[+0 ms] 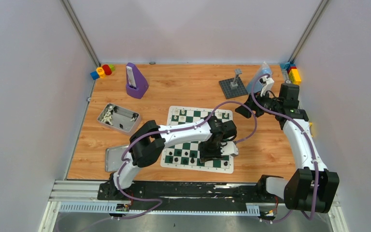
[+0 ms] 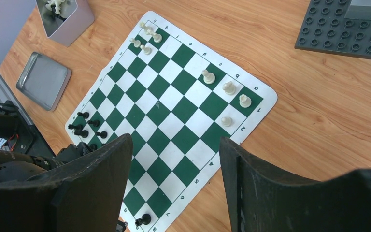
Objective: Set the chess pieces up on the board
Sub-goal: Place the chess piece on the chessboard, then move the storage box to the center of the board.
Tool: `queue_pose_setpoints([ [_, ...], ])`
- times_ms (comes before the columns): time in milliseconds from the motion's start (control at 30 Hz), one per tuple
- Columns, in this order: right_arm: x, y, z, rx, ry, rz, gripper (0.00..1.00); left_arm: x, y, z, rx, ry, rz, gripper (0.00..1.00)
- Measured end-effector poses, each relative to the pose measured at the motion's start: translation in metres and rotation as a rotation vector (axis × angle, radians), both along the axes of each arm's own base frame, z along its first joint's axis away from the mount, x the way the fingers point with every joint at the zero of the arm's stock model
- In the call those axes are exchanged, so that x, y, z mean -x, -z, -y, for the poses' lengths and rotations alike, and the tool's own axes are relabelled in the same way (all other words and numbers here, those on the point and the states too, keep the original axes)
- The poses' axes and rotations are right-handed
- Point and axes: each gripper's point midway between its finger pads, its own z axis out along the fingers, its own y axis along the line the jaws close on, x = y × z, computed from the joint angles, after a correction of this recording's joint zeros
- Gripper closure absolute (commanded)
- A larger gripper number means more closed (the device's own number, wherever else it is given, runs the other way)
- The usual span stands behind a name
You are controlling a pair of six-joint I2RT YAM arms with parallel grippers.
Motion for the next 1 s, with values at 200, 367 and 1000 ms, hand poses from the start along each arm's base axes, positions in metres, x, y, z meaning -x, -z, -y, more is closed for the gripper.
queue_pose_setpoints([
  [200,0.000,0.000,0.000,-0.001,-0.001,0.000,0.33,-0.010,-0.010,0.005,0.040,-0.008,0.063,0.39],
  [367,0.000,0.000,0.000,0.000,-0.001,0.001,0.33,-0.021,-0.042,-0.002,0.115,-0.028,0.138,0.35],
  [1000,0.003,-0.002,-0.006,-0.004,-0.037,0.015,0.33,-0.162,-0.121,-0.241,0.214,-0.822,0.398,0.26],
])
